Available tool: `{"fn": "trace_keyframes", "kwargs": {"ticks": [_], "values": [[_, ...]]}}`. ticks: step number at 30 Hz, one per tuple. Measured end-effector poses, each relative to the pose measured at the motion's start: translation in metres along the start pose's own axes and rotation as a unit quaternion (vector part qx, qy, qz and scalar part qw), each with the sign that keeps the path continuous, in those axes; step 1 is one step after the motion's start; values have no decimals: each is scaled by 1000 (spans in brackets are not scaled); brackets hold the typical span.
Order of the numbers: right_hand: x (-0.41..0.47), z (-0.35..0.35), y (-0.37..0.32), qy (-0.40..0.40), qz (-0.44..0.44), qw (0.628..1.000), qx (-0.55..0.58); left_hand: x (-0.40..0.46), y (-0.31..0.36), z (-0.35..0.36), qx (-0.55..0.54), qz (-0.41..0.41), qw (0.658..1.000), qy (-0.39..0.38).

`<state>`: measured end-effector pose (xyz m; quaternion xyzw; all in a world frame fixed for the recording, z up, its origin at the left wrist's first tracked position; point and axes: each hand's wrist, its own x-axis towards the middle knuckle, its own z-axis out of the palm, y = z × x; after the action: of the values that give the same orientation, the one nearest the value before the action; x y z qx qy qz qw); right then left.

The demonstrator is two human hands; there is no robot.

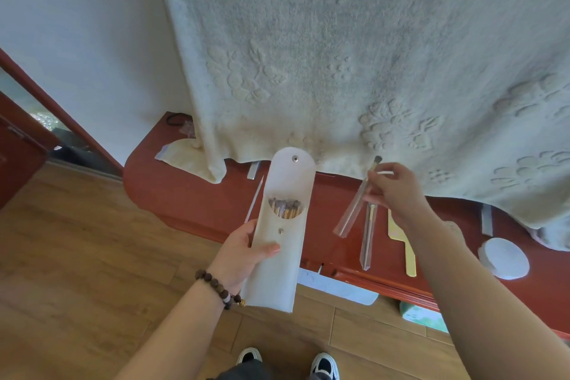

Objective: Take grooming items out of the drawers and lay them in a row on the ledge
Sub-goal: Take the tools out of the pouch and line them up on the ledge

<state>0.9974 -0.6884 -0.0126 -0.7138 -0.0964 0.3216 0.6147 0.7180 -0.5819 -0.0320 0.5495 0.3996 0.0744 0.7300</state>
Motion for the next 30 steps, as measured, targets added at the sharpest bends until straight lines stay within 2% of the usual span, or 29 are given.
{"fn": "trace_keyframes", "kwargs": {"ticks": [5,12,15,17,19,21,22,26,30], "values": [[18,8,52,1,47,992,-120,4,-1,-1,-14,-8,1000,16],[29,14,76,15,21,962,-270,5,-3,-5,-13,-8,999,28],[25,13,75,39,-64,914,-398,6,-5,-8,-7,-12,999,42],[13,13,78,17,-122,875,-468,6,-6,-10,-4,-14,999,51],[-2,14,91,-32,-161,809,-564,7,-6,-11,-2,-14,998,56],[-14,16,108,-82,-162,730,-658,9,-5,-10,-2,-12,998,54],[-19,16,116,-100,-152,708,-683,9,-5,-10,4,-11,999,53],[-25,18,137,-119,-124,684,-709,13,-5,-7,18,-14,999,44],[-25,8,140,-103,-103,688,-711,13,-3,1,22,-18,999,36]]}}
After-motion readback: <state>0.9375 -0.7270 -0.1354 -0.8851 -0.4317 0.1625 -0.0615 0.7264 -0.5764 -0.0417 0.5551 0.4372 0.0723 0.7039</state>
